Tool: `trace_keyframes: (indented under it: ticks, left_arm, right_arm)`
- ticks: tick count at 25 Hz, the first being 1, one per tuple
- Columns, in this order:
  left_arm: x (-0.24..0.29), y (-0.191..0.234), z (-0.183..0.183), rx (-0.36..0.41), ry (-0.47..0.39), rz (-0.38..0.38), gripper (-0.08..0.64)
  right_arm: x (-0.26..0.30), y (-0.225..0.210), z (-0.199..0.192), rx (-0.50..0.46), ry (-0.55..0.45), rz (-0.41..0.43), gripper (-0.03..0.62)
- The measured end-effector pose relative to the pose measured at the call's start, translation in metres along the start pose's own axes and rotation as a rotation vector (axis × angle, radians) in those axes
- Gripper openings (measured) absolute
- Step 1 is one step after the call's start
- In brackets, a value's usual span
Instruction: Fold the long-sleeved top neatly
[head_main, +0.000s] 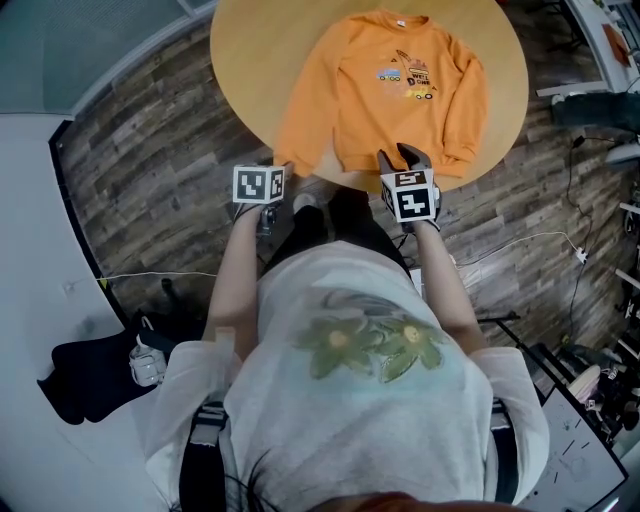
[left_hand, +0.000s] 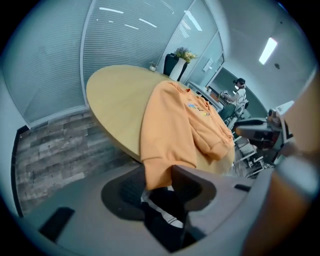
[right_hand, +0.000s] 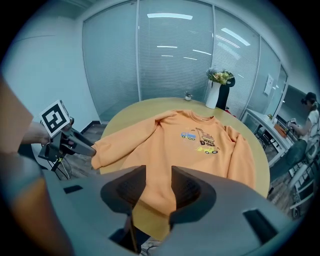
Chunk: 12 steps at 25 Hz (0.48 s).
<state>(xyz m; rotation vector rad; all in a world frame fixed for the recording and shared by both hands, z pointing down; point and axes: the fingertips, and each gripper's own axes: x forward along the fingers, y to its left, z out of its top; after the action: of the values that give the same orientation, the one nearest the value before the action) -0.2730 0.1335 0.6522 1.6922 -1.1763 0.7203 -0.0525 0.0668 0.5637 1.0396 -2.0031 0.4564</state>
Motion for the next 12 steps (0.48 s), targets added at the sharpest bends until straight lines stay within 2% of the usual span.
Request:
trace_keyframes:
  ticks: [1, 3, 6, 12]
  left_arm:
    - [-0.001, -0.001, 0.001, 0.001, -0.009, -0.011, 0.154]
    - [-0.008, -0.001, 0.007, 0.013, -0.046, -0.016, 0.029]
    - [-0.024, -0.006, 0.024, 0.01, -0.121, -0.06, 0.023]
    - [-0.079, -0.028, 0.096, -0.079, -0.35, -0.243, 0.021]
  right_arm:
    - [0.0, 0.005, 0.0, 0.005, -0.003, 0.003, 0.152]
    - [-0.003, 0.013, -0.001, 0.013, -0.009, 0.002, 0.152]
    - [-0.008, 0.022, 0.001, 0.024, -0.033, 0.004, 0.152]
    - [-0.015, 0.022, 0.011, 0.035, -0.074, -0.004, 0.152]
